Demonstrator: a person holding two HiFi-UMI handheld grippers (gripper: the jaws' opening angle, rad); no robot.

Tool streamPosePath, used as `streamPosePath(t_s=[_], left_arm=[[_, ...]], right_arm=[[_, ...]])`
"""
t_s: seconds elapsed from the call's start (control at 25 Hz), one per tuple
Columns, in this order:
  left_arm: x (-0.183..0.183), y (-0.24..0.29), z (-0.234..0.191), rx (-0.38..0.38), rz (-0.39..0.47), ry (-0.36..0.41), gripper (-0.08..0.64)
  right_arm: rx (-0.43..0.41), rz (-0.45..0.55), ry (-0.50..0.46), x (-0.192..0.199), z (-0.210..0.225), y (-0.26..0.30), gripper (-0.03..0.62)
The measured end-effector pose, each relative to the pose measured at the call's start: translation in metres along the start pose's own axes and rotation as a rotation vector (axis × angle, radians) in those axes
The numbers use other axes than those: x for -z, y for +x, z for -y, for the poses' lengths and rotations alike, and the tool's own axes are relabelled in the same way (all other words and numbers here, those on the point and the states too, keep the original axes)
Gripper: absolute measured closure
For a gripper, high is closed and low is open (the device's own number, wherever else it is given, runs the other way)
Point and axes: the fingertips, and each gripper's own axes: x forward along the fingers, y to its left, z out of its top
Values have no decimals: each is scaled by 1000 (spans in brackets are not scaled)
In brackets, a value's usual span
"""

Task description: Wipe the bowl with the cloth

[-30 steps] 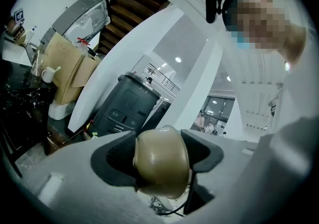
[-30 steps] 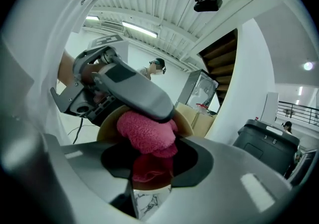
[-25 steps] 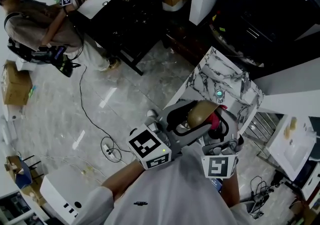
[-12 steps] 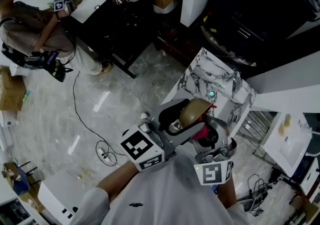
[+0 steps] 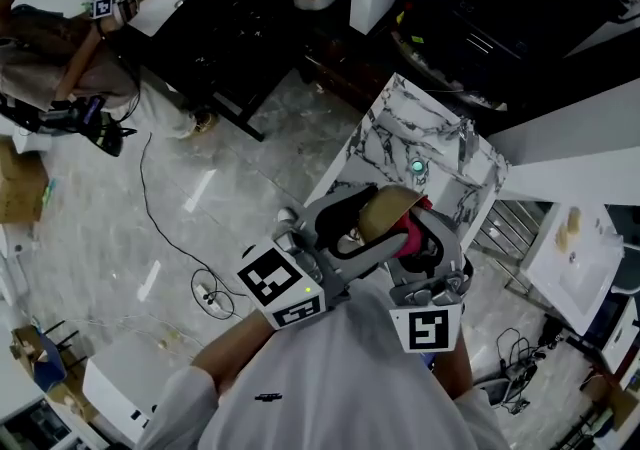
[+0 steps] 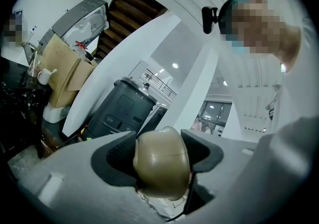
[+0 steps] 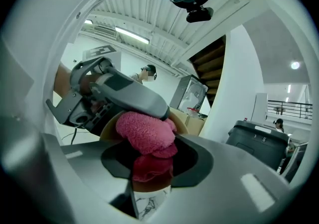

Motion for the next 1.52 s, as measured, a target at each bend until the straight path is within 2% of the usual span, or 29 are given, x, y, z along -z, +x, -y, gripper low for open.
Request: streamPosePath(t_s=[0.16,0.32,0.48,0.6,0.8,1.12,1.36,1.52], left_arm=[[0,-1,4,2,-1,11,273],[-10,-4,2,-16,35,23,273],[-25,-8,-5,-52,80,28,273],[-28,-8,-5,-57,85,43,273],[-23,-5,-6,-56,77,40,273],[-11,-3,-1,-19,60,-3,275],[-12,-4,5,35,47,-31,275],[-10,-4,11,37,29,8,273]], right_arm=[[36,-23,-10,5,10,-4,439],[58,-78,-35,12,18,-6,439],[47,-125,-42,22,18,-12,439],[10,-129,-61,23,5,-16,440],[-46,-80,-61,15,-12,-19,440],[-110,75,102,-5,-16,-20,440],[-110,123,44,-11,-8,-9,439],[-55,108,-8,-9,7,-4,439]])
